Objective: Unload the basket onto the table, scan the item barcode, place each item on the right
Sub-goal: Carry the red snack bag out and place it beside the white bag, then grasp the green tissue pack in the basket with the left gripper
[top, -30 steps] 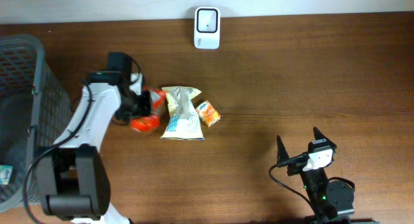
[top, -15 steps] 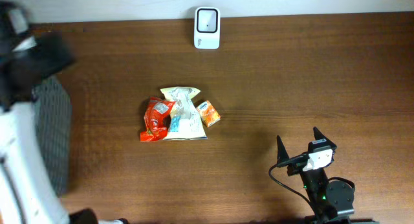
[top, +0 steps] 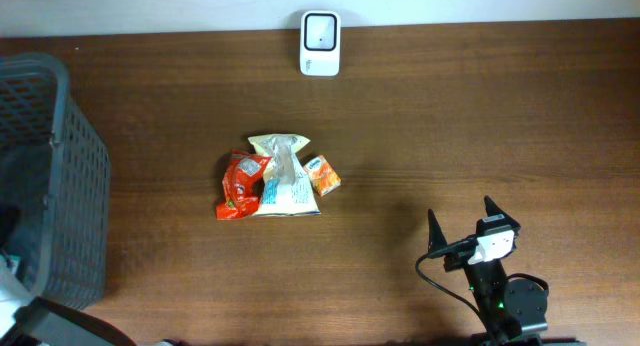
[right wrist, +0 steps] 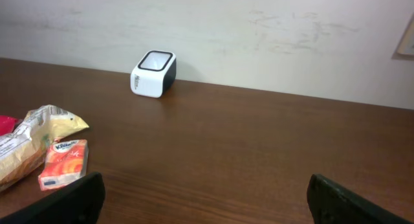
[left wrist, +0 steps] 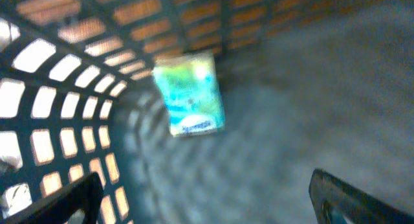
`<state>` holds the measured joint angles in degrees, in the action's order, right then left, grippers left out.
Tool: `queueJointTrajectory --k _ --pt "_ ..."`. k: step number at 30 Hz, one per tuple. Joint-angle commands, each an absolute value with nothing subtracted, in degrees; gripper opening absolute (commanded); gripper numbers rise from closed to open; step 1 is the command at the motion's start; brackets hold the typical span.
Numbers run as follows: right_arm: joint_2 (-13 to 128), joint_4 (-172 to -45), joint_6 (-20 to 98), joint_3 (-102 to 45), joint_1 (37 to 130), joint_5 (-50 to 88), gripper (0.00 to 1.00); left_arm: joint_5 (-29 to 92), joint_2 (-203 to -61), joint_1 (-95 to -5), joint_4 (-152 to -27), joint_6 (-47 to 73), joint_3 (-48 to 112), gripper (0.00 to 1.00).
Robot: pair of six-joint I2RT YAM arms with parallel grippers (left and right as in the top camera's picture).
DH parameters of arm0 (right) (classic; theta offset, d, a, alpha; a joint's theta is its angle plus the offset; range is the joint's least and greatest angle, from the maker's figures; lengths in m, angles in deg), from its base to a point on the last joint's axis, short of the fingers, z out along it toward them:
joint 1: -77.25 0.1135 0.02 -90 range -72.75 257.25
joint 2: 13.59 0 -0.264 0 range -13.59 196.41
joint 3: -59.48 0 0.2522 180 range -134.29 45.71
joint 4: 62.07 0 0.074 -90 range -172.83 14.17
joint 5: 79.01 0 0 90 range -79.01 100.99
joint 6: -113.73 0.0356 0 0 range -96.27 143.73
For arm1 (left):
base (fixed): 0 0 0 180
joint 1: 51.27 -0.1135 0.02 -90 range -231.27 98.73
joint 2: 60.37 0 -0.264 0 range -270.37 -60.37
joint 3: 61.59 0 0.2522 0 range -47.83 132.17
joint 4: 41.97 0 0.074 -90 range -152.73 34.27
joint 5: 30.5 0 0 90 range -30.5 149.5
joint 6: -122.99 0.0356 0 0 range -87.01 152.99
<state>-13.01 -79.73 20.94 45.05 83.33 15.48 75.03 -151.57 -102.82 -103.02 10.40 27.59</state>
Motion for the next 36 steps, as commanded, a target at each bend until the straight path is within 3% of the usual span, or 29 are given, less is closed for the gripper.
queueJointTrajectory --k 1,12,13,16,17,19,25,31,33,36 --pt "-13.38 -79.95 21.38 45.40 83.18 15.21 0.99 76.56 -152.99 -104.61 -94.95 9.96 21.88 0.99" --pt "-13.38 -79.95 21.38 45.40 83.18 15.21 0.99 84.36 -166.82 -105.77 -89.10 10.68 21.21 0.97" --pt "-13.38 -79.95 21.38 45.40 83.18 15.21 0.99 84.38 -166.80 -105.84 -88.24 10.70 21.21 0.60" --pt "-13.38 -79.95 21.38 45.40 83.18 15.21 0.99 84.01 -166.76 -105.81 -87.39 10.70 21.27 0.27" --pt "-13.38 -79.95 21.38 45.40 83.18 15.21 0.99 82.88 -166.74 -105.81 -87.48 10.70 21.67 0.09" --pt "-13.38 -79.95 21.38 45.40 83.18 15.21 0.99 78.42 -166.30 -105.81 -88.64 10.73 23.33 0.00" --pt "-13.38 -79.95 21.38 45.40 83.18 15.21 0.99 63.20 -157.73 -105.81 -94.19 12.06 32.18 0.00" --pt "-13.38 -79.95 21.38 45.40 83.18 15.21 0.99 29.15 -142.04 -105.38 -92.31 14.86 39.48 0.00" --pt "-13.38 -79.95 21.38 45.40 83.18 15.21 0.99 21.68 -136.64 -102.58 -90.67 14.86 39.76 0.00" --pt "-13.38 -79.95 21.38 45.40 83.18 15.19 0.99 21.85 -131.83 -92.48 -95.74 16.10 39.74 0.00"
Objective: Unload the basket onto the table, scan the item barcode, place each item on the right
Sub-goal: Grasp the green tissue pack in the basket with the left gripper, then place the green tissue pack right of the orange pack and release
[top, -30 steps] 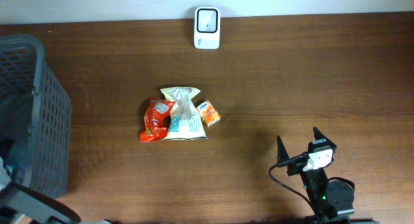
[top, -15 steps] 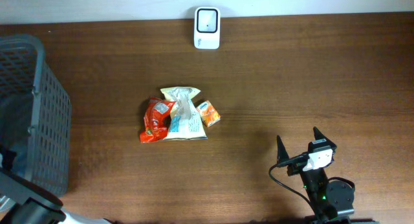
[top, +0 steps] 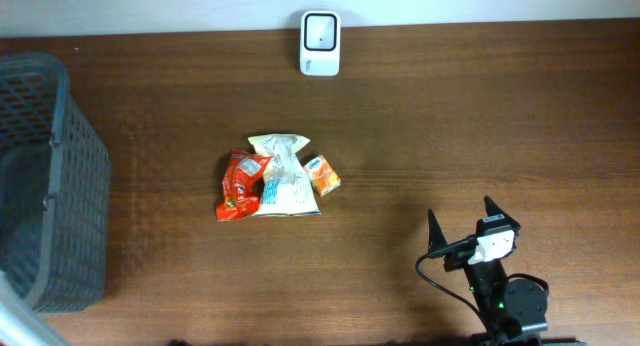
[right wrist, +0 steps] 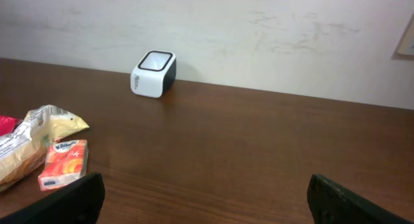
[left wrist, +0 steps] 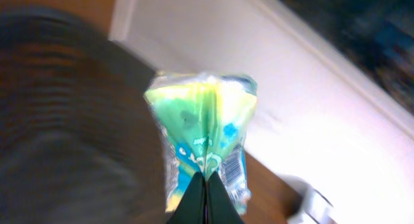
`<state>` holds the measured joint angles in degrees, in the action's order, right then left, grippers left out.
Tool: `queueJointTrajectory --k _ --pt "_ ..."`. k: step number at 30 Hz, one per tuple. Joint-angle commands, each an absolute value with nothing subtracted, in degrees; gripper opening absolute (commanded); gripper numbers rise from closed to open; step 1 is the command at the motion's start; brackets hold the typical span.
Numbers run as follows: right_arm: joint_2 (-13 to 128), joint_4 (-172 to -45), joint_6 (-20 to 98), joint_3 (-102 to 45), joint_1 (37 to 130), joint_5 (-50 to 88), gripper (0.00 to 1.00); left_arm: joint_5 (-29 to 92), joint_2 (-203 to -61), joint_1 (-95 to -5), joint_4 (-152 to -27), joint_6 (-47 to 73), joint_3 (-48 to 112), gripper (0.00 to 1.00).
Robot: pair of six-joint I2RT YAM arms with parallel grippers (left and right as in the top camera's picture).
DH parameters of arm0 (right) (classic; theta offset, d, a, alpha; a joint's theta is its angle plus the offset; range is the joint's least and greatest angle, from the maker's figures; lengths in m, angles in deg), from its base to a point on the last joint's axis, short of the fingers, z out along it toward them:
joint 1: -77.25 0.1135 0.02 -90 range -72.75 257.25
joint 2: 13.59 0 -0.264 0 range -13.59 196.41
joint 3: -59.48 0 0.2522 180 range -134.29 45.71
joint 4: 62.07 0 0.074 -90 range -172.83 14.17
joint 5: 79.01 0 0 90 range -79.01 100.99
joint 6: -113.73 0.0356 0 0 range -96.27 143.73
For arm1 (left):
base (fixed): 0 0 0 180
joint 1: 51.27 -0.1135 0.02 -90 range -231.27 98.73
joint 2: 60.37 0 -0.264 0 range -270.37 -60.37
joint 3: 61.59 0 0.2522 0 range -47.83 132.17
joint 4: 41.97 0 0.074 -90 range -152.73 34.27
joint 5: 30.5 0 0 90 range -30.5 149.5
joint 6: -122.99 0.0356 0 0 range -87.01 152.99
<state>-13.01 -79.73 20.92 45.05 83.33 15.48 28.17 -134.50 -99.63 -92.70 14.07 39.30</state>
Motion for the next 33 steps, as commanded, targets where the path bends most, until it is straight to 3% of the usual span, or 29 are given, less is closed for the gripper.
queueJointTrajectory --k 1,6,12,18,25,26,27,28,29,31,33 --pt "-13.38 -79.95 21.38 45.40 83.18 15.19 0.99 22.51 -131.72 -86.78 -99.44 17.31 39.74 0.00" --pt "-13.38 -79.95 21.38 45.40 83.18 15.21 0.99 39.86 -137.40 -61.99 -107.94 19.01 38.30 0.00" --pt "-13.38 -79.95 21.38 45.40 83.18 15.19 0.99 43.03 -155.72 -38.41 -103.41 18.97 38.30 0.00" --pt "-13.38 -79.95 21.38 45.40 83.18 15.19 0.99 43.03 -168.40 -25.05 -98.54 18.99 38.30 0.00" --pt "-13.38 -79.95 21.38 45.40 83.18 15.21 0.98 45.89 -173.05 -17.49 -92.38 18.97 38.30 0.00" --pt "-13.38 -79.95 21.38 45.40 83.18 15.21 0.99 46.05 -173.99 -16.88 -92.38 18.97 38.30 0.03" --pt "-13.38 -79.95 21.38 45.40 83.18 15.21 0.99 46.09 -174.76 -16.51 -92.35 18.97 38.30 0.18" --pt "-13.38 -79.95 21.38 45.40 83.18 15.21 0.99 46.13 -174.98 -16.42 -92.35 18.97 38.30 0.26" --pt "-13.38 -79.95 21.38 45.40 83.18 15.21 0.99 47.23 -175.24 -16.44 -92.40 19.01 38.30 0.59" --pt "-13.38 -79.95 21.38 45.40 83.18 15.21 0.99 49.70 -175.13 -16.55 -92.44 19.01 38.47 0.99" --pt "-13.38 -79.95 21.38 45.40 83.18 15.19 0.99 54.00 -174.25 -17.27 -94.21 20.06 40.24 0.99"
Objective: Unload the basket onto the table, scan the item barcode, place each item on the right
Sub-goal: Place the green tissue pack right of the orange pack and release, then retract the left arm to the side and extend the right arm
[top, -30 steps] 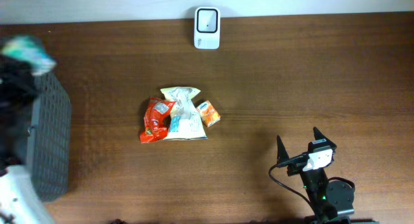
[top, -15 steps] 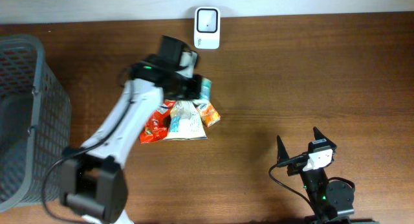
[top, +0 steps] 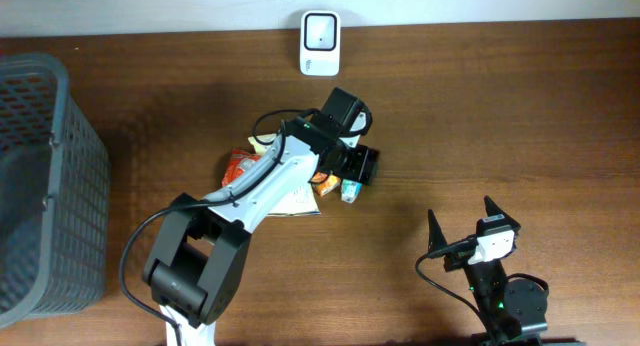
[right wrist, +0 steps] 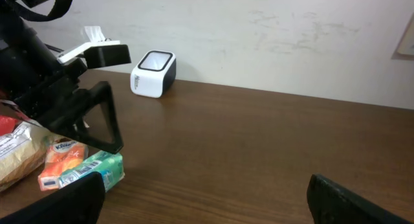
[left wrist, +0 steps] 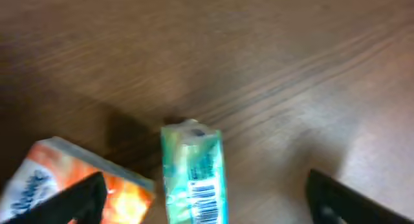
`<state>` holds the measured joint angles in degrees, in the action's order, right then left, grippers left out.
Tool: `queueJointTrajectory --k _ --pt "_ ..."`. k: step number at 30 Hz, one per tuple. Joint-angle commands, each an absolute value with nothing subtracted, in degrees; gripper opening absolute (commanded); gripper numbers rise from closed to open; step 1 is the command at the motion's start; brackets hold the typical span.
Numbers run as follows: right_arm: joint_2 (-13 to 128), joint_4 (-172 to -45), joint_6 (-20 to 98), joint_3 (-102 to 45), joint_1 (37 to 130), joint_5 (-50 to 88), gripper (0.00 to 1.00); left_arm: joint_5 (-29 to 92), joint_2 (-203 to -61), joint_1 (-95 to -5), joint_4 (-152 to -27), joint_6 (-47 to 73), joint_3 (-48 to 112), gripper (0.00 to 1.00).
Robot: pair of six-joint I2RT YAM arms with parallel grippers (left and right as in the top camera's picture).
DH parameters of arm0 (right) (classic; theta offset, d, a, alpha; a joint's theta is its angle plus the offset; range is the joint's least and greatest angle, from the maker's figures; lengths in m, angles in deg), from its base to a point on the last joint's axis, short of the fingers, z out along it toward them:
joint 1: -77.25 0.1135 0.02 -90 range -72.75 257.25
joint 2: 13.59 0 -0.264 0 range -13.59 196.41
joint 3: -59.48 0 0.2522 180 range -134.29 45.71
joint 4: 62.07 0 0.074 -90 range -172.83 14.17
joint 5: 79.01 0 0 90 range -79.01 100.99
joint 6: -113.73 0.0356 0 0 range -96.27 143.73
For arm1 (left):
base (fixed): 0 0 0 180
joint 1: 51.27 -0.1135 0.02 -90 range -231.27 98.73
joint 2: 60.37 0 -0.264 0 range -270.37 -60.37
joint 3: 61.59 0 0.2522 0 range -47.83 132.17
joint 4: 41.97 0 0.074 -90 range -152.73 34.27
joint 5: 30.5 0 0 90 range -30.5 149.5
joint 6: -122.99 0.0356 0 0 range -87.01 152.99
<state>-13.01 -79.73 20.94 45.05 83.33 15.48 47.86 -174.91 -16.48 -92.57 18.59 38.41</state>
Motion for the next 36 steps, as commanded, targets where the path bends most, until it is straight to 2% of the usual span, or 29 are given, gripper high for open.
queueJointTrajectory --k 1,6,14,19,23,26,28,31,34,36 --pt "-13.38 -79.95 21.38 45.40 83.18 15.21 0.99 55.49 -173.51 -17.77 -95.59 20.82 41.40 0.99" --pt "-13.38 -79.95 21.38 45.40 83.18 15.21 0.99 66.37 -166.12 -24.94 -107.54 24.15 55.04 0.99" --pt "-13.38 -79.93 21.38 45.40 83.18 15.21 0.99 66.37 -160.86 -42.91 -113.38 24.98 57.84 0.99" --pt "-13.38 -79.40 20.72 45.40 83.18 14.32 0.99 66.33 -160.86 -50.19 -117.53 28.85 57.84 0.99" --pt "-13.33 -78.68 21.27 45.38 83.18 26.01 0.99 60.45 -160.86 -57.73 -118.56 35.45 57.82 0.99" --pt "-11.78 -78.20 32.31 44.61 83.18 32.33 0.99 59.03 -160.86 -62.06 -118.43 35.42 57.82 0.99" --pt "-10.08 -78.22 32.85 43.39 83.18 33.53 0.99 59.03 -160.86 -63.39 -118.41 35.42 57.82 0.99" --pt "-2.12 -78.22 32.79 37.64 83.18 33.51 0.99 58.99 -160.86 -63.76 -118.43 35.40 57.82 0.99" --pt "14.58 -81.35 32.46 25.88 83.18 34.58 0.99 59.05 -160.86 -63.80 -118.43 35.42 57.82 0.99" --pt "27.25 -88.84 31.93 14.91 83.18 37.49 0.98 59.05 -160.86 -63.80 -118.43 35.42 57.82 0.99"
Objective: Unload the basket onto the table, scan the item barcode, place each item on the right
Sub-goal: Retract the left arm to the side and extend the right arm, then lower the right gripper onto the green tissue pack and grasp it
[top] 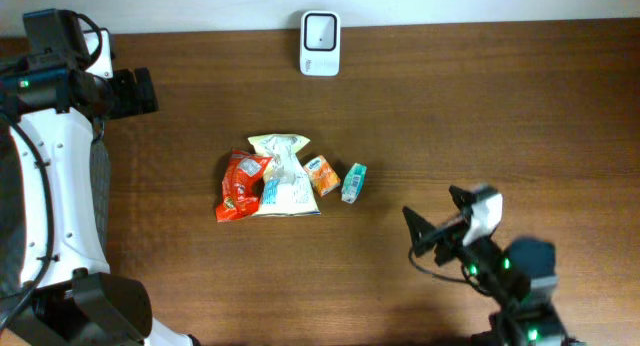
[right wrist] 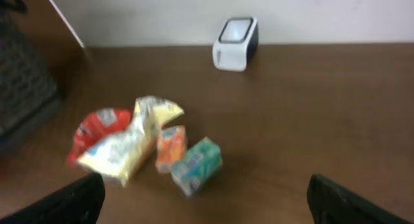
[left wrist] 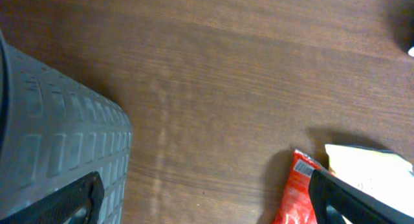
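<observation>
The green tissue pack (top: 354,182) lies on the brown table just right of the orange pack (top: 323,175); the right wrist view shows it too (right wrist: 197,164), blurred. The white scanner (top: 320,30) stands at the table's far edge, also visible as the scanner (right wrist: 236,35) beyond the pile. My left gripper (top: 132,93) is open and empty at the far left by the basket; in its own view the left gripper (left wrist: 207,204) shows bare table between its fingers. My right gripper (top: 432,212) is open near the front right, pointing at the pile, with the right gripper (right wrist: 207,201) empty.
A red packet (top: 240,184) and a cream bag (top: 282,174) lie against the orange pack in the middle. A grey mesh basket (top: 100,186) stands at the left edge, largely under my left arm; its wall (left wrist: 58,153) fills the lower left of the left wrist view.
My left gripper was open over the green pack beside the pile; now it is at the far left by the basket. The right gripper has turned and moved toward the pile.
My left gripper was open inside the basket over the green pack. Then it was shut on the pack, held up. Then it stood open above the pack lying beside the orange pack. Now the left arm is back at the basket and the right gripper faces the pile.
</observation>
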`<state>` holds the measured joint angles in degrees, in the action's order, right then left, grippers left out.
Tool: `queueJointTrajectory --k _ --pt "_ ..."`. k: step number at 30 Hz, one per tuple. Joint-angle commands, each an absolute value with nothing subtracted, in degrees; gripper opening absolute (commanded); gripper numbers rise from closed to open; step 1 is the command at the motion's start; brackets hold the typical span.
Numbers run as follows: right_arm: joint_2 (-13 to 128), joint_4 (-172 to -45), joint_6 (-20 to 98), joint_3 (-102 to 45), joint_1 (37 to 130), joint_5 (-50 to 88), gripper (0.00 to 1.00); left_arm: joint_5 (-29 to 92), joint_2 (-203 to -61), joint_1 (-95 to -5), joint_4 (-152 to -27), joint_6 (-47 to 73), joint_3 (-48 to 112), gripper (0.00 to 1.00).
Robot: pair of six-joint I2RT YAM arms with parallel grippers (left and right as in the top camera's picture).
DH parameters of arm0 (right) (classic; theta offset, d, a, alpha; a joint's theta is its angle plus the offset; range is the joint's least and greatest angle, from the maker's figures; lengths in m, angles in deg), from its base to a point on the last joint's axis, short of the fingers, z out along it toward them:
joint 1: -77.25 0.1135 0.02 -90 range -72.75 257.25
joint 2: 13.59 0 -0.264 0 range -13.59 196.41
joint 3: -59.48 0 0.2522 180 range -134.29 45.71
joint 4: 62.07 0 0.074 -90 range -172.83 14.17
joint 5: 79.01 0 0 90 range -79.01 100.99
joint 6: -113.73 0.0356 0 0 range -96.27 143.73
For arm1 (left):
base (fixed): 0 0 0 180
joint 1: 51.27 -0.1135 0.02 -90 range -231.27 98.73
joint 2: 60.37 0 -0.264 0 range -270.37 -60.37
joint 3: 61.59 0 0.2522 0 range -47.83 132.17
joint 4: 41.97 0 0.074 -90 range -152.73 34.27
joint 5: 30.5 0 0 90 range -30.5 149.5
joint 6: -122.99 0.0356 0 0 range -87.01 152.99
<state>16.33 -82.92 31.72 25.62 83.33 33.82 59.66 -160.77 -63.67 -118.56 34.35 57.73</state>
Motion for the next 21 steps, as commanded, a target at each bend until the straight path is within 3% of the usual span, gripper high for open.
queueJointTrajectory --k 1,4,6,9,10,11,17,21 --pt "32.33 -92.71 31.96 9.90 83.22 37.82 0.98 59.05 -160.86 -63.80 -118.43 35.42 57.82 0.99" --pt "50.29 -106.55 31.96 -7.56 83.22 39.08 0.99 59.05 -160.86 -63.83 -118.43 35.42 57.82 0.99" --pt "57.66 -106.57 34.38 -11.67 83.22 40.68 0.99 59.05 -160.86 -63.80 -118.43 35.42 57.82 0.99" --pt "67.56 -104.10 39.32 -13.09 83.38 55.72 0.97 59.05 -160.86 -63.80 -118.43 35.42 57.82 0.99" --pt "70.23 -104.17 39.74 -13.09 84.03 55.78 0.87 59.05 -160.86 -63.80 -118.43 35.42 57.82 0.99" --pt "71.84 -104.62 40.37 -13.09 84.62 55.39 0.83 59.05 -160.86 -63.80 -118.43 35.42 57.82 0.99" --pt "81.37 -104.36 60.92 -13.09 98.83 27.35 0.83 59.05 -160.86 -63.83 -118.43 35.42 57.82 0.99" --pt "87.62 -99.90 66.29 -13.09 102.31 24.85 0.78 59.05 -160.86 -63.80 -118.43 35.42 57.82 0.99"
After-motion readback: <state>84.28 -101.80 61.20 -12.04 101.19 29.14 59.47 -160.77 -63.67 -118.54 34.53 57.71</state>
